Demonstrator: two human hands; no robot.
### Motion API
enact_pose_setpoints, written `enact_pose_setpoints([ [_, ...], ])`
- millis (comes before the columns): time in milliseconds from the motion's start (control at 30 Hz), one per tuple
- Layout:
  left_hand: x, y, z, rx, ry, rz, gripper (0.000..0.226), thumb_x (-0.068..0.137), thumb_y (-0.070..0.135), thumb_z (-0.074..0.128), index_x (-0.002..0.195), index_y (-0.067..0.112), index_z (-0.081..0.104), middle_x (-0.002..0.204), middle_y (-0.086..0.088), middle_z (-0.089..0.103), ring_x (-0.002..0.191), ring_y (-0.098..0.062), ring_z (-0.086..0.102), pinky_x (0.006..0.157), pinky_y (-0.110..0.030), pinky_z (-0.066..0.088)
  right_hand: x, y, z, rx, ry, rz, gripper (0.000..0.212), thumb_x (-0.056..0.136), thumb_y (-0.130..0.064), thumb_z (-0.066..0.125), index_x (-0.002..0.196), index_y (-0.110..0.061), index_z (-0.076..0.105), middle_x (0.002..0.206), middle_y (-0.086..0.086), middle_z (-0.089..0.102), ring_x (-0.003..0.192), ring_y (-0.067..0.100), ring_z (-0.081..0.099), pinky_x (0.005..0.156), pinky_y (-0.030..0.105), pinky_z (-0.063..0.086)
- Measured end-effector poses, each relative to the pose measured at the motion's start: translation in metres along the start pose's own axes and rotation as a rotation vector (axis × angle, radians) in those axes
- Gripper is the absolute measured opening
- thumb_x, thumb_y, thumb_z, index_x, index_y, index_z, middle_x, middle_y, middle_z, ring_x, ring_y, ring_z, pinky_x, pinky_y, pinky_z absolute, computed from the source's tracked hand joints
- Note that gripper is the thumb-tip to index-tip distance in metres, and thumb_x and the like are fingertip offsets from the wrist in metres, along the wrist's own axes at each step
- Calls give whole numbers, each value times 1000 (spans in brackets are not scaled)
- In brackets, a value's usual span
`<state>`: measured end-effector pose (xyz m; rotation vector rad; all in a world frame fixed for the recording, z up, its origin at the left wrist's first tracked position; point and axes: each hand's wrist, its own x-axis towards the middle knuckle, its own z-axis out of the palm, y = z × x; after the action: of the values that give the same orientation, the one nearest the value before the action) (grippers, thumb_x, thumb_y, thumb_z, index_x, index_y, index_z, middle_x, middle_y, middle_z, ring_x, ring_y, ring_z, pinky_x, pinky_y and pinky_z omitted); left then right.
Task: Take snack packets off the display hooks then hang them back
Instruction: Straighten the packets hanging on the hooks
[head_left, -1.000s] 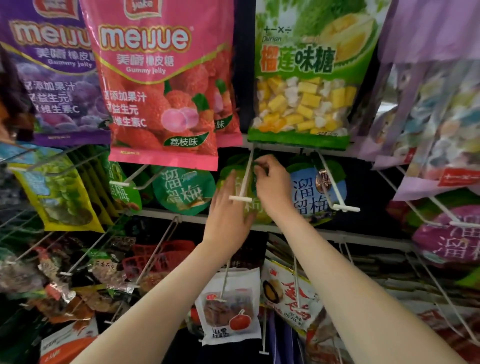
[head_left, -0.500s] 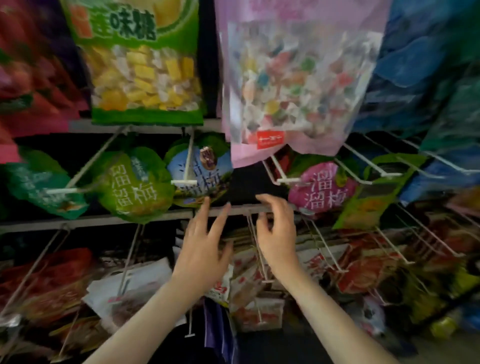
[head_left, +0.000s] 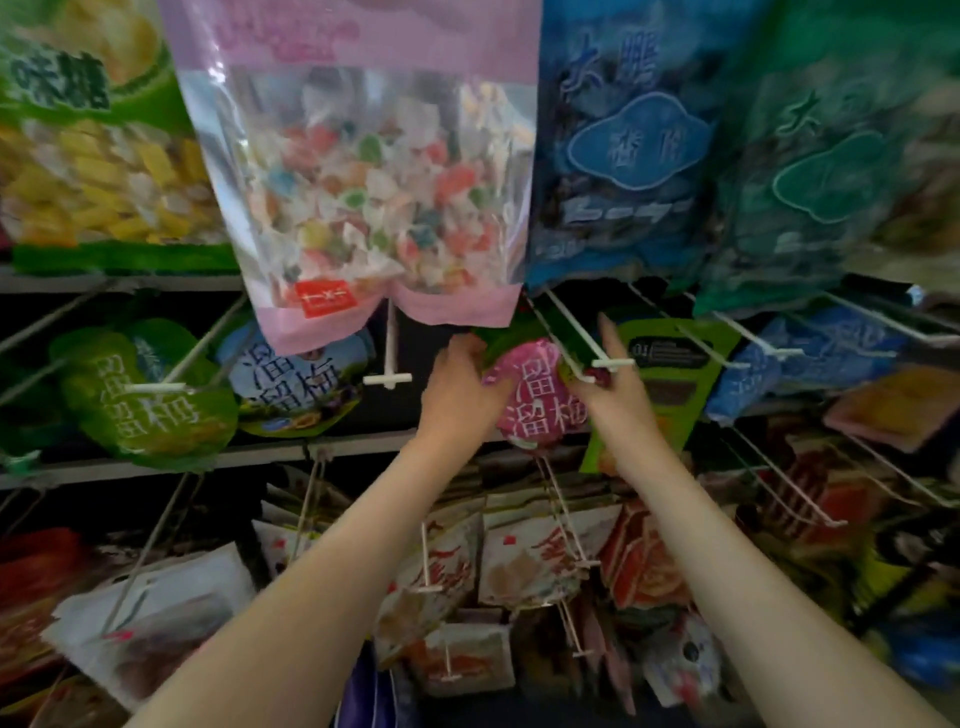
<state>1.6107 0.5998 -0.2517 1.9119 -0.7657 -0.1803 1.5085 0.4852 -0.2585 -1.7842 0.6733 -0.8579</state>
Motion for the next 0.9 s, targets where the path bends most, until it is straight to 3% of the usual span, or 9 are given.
enact_pose_setpoints([
  [67,2,1,8,53,5,-7,39,82,43,64,108,17,49,106,-4,56,96,-22,56,84,-38,48,9,6,-2,-252,-19,-61,74,74,-43,62,138,-50,23,139,0,45,126,26,45,98,55,41],
  [133,-3,2,13,33,-11,27,30,88,36,60,111,17,56,107,-4,55,98,-22,56,83,-34,48,17,10,-8,-305,-27,-66,50,76,-43,62,120,-55,42,129,3,52,121,30,47,95,55,43],
  [233,-17,6,13,-222,-63,-12,12,91,30,57,102,29,61,104,-1,62,97,-21,62,88,-40,51,7,-5,-24,-123,-114,-1,13,85,-29,66,90,-38,58,117,4,56,111,21,52,89,38,46],
  [367,-48,18,8,-481,-163,-46,7,91,18,58,91,23,61,85,0,67,77,-15,66,75,-37,54,-21,-21,-51,-30,-231,-111,16,84,-18,66,77,-32,63,88,-9,66,86,11,63,71,25,49],
  [467,-69,25,-1,-550,-201,29,7,90,13,58,85,16,58,76,-2,60,68,-15,60,64,-31,49,-48,-34,-66,-18,-291,-151,11,83,-18,66,79,-28,66,78,-19,66,80,2,63,68,18,50],
  [633,-88,17,-21,-494,-208,135,22,89,12,58,69,21,52,63,6,54,60,-8,54,54,-20,42,-83,-45,-61,-8,-325,-210,7,82,-18,66,86,-24,69,85,-12,69,84,2,64,72,16,50],
  [767,-94,-1,-41,-445,-69,152,22,89,9,57,70,14,49,58,5,51,55,-8,50,49,-18,39,-87,-43,-30,-223,-305,-361,24,90,-7,57,99,-25,68,101,-24,61,100,-12,53,86,5,39],
  [900,-93,-17,-64,-410,56,173,21,86,17,62,69,19,51,60,5,54,57,-8,54,51,-23,42,-87,-52,12,-278,-252,-459,14,87,-14,63,99,-15,70,91,-20,58,92,-9,51,82,-1,35],
])
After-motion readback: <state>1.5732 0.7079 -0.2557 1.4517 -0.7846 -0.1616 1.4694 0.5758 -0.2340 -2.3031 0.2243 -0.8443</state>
